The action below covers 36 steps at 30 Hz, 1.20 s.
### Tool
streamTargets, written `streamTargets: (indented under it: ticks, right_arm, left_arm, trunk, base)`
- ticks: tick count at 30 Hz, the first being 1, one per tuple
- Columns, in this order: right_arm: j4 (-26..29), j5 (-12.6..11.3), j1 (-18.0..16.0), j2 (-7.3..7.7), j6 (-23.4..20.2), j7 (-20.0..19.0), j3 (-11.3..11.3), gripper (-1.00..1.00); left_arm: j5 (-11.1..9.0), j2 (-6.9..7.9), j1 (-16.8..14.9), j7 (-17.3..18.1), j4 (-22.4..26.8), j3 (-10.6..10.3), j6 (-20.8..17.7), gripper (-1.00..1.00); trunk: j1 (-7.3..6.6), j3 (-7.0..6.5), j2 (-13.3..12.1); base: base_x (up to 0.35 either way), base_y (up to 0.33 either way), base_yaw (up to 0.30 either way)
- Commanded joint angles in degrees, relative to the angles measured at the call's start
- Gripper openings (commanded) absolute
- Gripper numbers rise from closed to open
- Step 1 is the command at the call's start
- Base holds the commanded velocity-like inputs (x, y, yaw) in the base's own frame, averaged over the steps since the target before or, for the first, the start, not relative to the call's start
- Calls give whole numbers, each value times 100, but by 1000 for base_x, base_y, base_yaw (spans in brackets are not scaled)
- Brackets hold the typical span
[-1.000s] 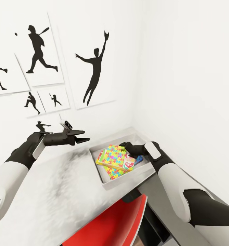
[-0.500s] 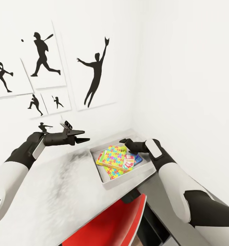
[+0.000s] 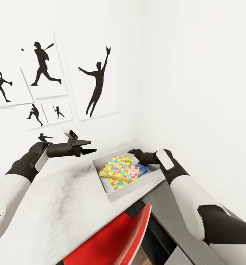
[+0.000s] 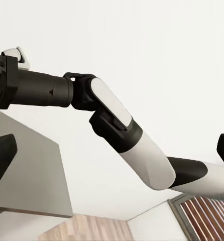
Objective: Put all the toys in the child's room - the three board games (two on the bed and one on the table), the two jigsaw puzzles on the table, and the tennis ball on the table - inside the toy box on the table in the child's room.
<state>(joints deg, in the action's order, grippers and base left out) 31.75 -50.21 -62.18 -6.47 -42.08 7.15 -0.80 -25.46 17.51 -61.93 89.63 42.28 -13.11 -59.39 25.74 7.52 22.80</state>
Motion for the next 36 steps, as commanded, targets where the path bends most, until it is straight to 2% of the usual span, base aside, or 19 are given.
streamTargets:
  ticks: [1,29,36]
  right_arm:
    - [7,-59,-5,-3,-15,59,-8,100]
    - [26,-59,-5,-12,-10,59,1,100]
    - [28,-59,-5,-12,-10,59,1,100]
  left_arm:
    - [-1,7,-5,37,-1,-24,-61,100]
    - [-3,16,-3,37,-1,-18,-59,100]
    - [-3,32,-3,37,7,-16,-59,100]
  trunk:
    - [4,4,12]
    - [4,-242,12]
    - [4,-301,12]
  base:
    - [-22,0,-128]
    - [-156,125,-160]
    - [-48,52,-181]
